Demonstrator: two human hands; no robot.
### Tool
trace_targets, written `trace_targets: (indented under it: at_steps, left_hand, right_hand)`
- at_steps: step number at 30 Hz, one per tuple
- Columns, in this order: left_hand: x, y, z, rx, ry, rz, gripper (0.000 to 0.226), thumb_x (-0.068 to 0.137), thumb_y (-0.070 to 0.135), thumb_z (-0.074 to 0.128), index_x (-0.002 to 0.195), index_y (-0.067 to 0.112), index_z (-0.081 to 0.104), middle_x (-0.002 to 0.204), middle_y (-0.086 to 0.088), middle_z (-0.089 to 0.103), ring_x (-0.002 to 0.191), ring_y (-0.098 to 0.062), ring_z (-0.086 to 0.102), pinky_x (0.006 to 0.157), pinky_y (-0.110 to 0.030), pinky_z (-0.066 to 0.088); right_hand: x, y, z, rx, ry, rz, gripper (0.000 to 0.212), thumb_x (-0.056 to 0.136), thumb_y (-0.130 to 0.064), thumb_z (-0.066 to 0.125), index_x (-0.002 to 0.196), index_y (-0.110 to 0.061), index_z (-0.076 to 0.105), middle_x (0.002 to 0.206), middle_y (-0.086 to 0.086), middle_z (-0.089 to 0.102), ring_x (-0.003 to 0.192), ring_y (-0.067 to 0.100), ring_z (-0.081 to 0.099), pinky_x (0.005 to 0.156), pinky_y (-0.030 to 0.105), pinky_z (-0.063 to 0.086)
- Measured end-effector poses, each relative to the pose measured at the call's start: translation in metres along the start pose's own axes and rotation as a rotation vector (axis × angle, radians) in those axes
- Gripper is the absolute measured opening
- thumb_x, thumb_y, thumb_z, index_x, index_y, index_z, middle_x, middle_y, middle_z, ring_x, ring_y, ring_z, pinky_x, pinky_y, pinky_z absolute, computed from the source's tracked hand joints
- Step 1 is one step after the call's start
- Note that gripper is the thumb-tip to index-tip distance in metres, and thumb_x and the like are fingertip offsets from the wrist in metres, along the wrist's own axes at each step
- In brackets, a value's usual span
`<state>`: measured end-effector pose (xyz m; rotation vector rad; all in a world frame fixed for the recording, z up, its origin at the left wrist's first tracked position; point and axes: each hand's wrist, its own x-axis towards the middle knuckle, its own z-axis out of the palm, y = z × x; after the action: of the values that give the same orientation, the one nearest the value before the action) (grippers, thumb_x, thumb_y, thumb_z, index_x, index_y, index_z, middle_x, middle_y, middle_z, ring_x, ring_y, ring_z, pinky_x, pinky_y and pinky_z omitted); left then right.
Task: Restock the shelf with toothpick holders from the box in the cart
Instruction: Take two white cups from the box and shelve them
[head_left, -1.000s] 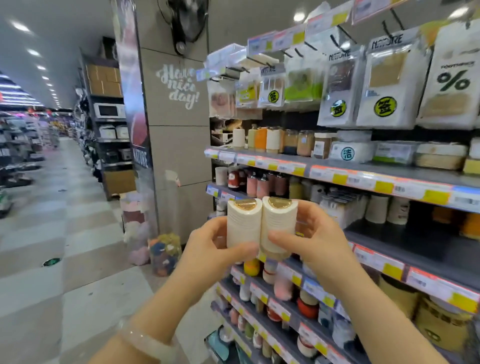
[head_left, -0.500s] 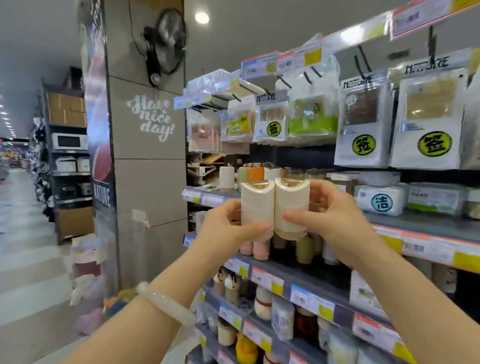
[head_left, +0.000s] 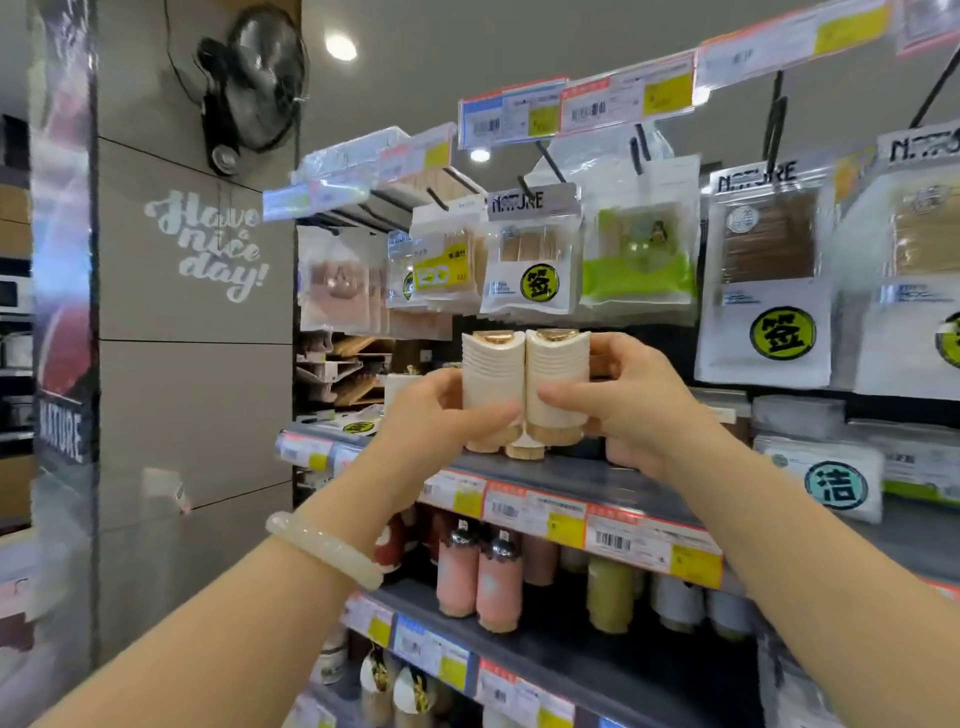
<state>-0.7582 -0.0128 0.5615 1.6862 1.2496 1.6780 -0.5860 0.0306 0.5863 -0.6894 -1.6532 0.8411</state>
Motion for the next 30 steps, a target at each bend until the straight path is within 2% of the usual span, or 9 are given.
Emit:
trace_targets:
  at_steps: [3,8,11,13,16,21,24,26,30]
  left_hand:
    - [0.02,-0.014,-0.012,0.005,-0.05,-0.02,0.037,0.078,0.015,0.074,0.114,0.016,0.062,0.104,0.002,0.069,0.09,-0.007,0.066,0.065,-0.014,0.053]
    - [0.047,-0.04,-0.026,0.091,-0.126,-0.023,0.036,0.081,0.014,0.072,0.116,0.014,0.061,0.108,0.001,0.068,0.093,-0.007,0.064,0.067,-0.013,0.05]
    - [0.059,-0.051,-0.033,0.124,-0.193,-0.011,0.035,0.081,0.013,0.071,0.114,0.017,0.06,0.101,0.008,0.066,0.087,0.0,0.061,0.061,-0.007,0.048]
    - [0.065,-0.058,-0.038,0.167,-0.23,-0.002,0.037,0.08,0.015,0.073,0.114,0.02,0.058,0.099,0.012,0.065,0.087,0.004,0.059,0.064,-0.009,0.048]
    - [0.074,-0.07,-0.043,0.211,-0.257,0.008,0.038,0.079,0.021,0.074,0.115,0.02,0.06,0.102,0.011,0.066,0.093,-0.001,0.06,0.074,-0.015,0.047]
    - [0.084,-0.082,-0.045,0.197,-0.298,0.006,0.036,0.077,0.02,0.076,0.108,0.026,0.059,0.102,0.012,0.066,0.095,-0.005,0.062,0.083,-0.023,0.05]
    - [0.087,-0.087,-0.047,0.206,-0.346,0.012,0.034,0.077,0.021,0.076,0.1,0.034,0.056,0.1,0.014,0.065,0.093,-0.003,0.061,0.078,-0.022,0.051]
    - [0.09,-0.088,-0.048,0.219,-0.357,0.022,0.035,0.076,0.022,0.077,0.103,0.033,0.057,0.099,0.016,0.064,0.093,-0.003,0.061,0.079,-0.022,0.051]
    - [0.095,-0.089,-0.052,0.251,-0.406,0.023,0.039,0.075,0.028,0.077,0.107,0.033,0.056,0.101,0.017,0.063,0.094,0.0,0.059,0.076,-0.019,0.049]
  right_hand:
    - [0.013,0.01,0.012,-0.031,0.021,0.017,0.055,0.069,-0.006,0.081,0.116,-0.014,0.054,0.107,0.004,0.064,0.101,0.023,0.063,0.086,0.047,0.055]
    - [0.024,0.026,0.036,-0.134,0.057,0.037,0.052,0.071,-0.009,0.08,0.112,-0.022,0.051,0.108,-0.003,0.06,0.1,0.014,0.06,0.077,0.032,0.053]
    - [0.028,0.034,0.045,-0.182,0.087,0.071,0.051,0.073,-0.011,0.079,0.113,-0.024,0.05,0.112,-0.006,0.059,0.101,0.011,0.057,0.073,0.025,0.05]
    - [0.029,0.039,0.049,-0.212,0.109,0.093,0.051,0.074,-0.01,0.079,0.114,-0.024,0.049,0.111,-0.007,0.058,0.099,0.009,0.057,0.07,0.021,0.048]
    - [0.029,0.047,0.056,-0.287,0.149,0.122,0.055,0.073,-0.012,0.08,0.118,-0.021,0.05,0.111,-0.006,0.059,0.102,0.012,0.057,0.079,0.026,0.05]
    - [0.029,0.051,0.059,-0.329,0.17,0.163,0.051,0.075,-0.014,0.078,0.119,-0.019,0.053,0.101,-0.012,0.06,0.094,0.005,0.057,0.069,0.016,0.047]
    - [0.03,0.05,0.06,-0.345,0.202,0.193,0.055,0.074,-0.012,0.079,0.123,-0.017,0.053,0.11,-0.006,0.062,0.102,0.014,0.06,0.076,0.024,0.051]
    - [0.028,0.05,0.06,-0.372,0.214,0.199,0.057,0.073,-0.013,0.079,0.123,-0.018,0.053,0.111,-0.006,0.061,0.102,0.014,0.06,0.078,0.025,0.052]
    - [0.026,0.051,0.062,-0.457,0.224,0.204,0.055,0.072,-0.016,0.08,0.119,-0.02,0.052,0.103,-0.011,0.061,0.092,0.005,0.06,0.07,0.017,0.05]
